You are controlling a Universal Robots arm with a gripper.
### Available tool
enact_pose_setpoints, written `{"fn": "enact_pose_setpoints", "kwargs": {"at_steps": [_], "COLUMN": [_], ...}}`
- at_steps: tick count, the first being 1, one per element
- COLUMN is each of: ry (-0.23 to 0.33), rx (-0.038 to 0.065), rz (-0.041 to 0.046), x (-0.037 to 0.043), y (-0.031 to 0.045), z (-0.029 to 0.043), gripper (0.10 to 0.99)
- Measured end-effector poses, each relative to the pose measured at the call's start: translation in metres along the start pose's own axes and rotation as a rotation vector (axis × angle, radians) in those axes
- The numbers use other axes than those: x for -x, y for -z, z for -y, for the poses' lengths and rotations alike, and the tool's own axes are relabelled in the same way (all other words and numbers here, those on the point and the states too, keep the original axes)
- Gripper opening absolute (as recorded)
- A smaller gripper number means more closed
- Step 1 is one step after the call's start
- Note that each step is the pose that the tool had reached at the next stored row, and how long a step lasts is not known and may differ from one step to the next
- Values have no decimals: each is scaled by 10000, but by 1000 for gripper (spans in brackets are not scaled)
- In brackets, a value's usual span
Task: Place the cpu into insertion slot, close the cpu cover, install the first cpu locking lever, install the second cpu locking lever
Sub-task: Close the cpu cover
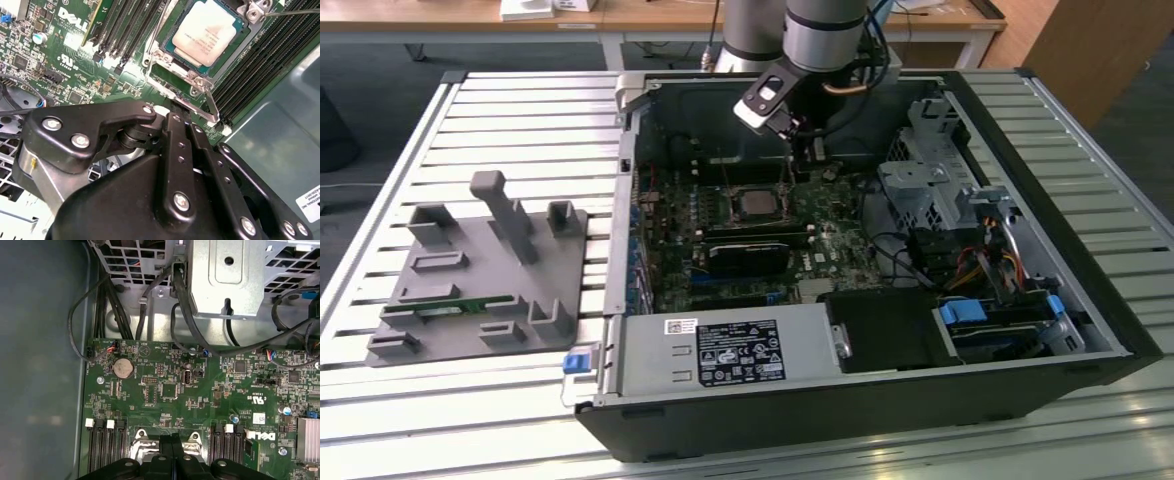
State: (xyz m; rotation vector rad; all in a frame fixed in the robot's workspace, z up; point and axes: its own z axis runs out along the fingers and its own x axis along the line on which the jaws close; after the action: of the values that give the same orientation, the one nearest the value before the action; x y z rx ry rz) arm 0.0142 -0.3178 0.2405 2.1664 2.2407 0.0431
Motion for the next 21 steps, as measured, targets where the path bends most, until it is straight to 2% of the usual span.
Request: {"fn": "enact_pose_setpoints", "kwargs": {"at_steps": [13, 19, 21], "ry": [-2, -1, 0], "rx": [1, 0, -4], "rz": [-4, 0, 1], "x": [5, 10, 13], "y": [-16, -45, -57], "z": [26, 135, 150], "gripper": [106, 106, 106]}}
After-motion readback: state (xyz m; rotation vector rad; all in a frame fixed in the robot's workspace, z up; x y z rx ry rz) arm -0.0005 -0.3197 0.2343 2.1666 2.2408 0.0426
